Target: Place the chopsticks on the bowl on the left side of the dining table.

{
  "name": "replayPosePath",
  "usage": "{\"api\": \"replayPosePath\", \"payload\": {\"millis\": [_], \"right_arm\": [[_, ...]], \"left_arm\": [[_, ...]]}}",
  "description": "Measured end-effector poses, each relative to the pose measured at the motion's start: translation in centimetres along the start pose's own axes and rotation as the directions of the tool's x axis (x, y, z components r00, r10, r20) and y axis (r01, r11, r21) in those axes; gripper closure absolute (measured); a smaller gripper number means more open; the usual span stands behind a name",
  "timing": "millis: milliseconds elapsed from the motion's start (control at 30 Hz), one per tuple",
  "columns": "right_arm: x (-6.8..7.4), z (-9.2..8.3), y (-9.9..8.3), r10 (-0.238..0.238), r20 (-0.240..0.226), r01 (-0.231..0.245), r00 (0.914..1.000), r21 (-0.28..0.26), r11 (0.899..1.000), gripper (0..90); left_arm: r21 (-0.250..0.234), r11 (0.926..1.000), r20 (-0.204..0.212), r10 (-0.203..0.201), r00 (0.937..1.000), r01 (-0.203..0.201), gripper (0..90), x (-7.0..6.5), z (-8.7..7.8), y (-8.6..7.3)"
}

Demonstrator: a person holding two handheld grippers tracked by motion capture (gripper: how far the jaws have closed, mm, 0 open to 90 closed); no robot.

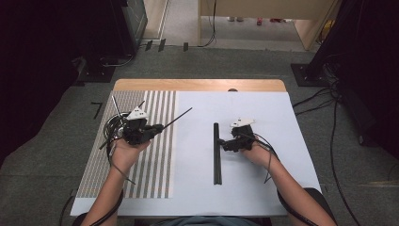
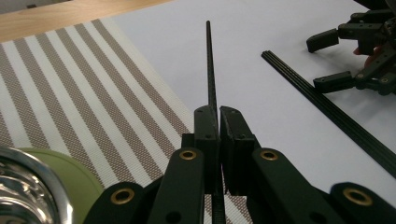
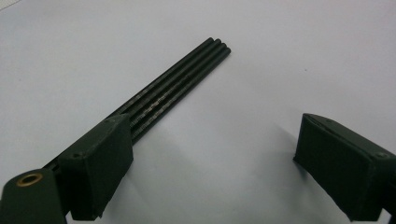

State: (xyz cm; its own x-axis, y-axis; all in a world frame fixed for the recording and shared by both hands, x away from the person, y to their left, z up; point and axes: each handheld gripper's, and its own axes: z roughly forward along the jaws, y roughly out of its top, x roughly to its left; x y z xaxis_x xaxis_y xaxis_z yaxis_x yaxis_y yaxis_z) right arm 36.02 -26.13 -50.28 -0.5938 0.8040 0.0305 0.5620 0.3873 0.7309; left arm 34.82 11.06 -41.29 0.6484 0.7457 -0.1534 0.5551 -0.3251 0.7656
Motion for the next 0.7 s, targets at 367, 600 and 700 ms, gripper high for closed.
{"api": "replayPosePath", "payload": {"millis": [367, 600, 700], "right_arm": [[0.0, 0.0, 0.0, -0.001, 0.001, 0.001, 1.0, 0.0, 1.0, 11.0], [0.0, 0.0, 0.0, 0.001, 0.001, -0.001, 1.0, 0.001, 1.0, 11.0], [0.0, 0.0, 0.0, 0.001, 0.001, -0.001, 1.0, 0.001, 1.0, 11.0]], "left_arm": [[-0.005, 0.9998, -0.01, -0.018, 0.9998, 0.018, 87.5, 0.8, -0.7, -0.3], [-0.005, 0.9998, -0.026, -0.019, 0.9995, 0.019, 87.5, 1.2, -1.1, -0.4], [-0.01, 0.9997, -0.032, -0.025, 0.9992, 0.024, 87.6, 1.5, -1.4, -0.5]]}}
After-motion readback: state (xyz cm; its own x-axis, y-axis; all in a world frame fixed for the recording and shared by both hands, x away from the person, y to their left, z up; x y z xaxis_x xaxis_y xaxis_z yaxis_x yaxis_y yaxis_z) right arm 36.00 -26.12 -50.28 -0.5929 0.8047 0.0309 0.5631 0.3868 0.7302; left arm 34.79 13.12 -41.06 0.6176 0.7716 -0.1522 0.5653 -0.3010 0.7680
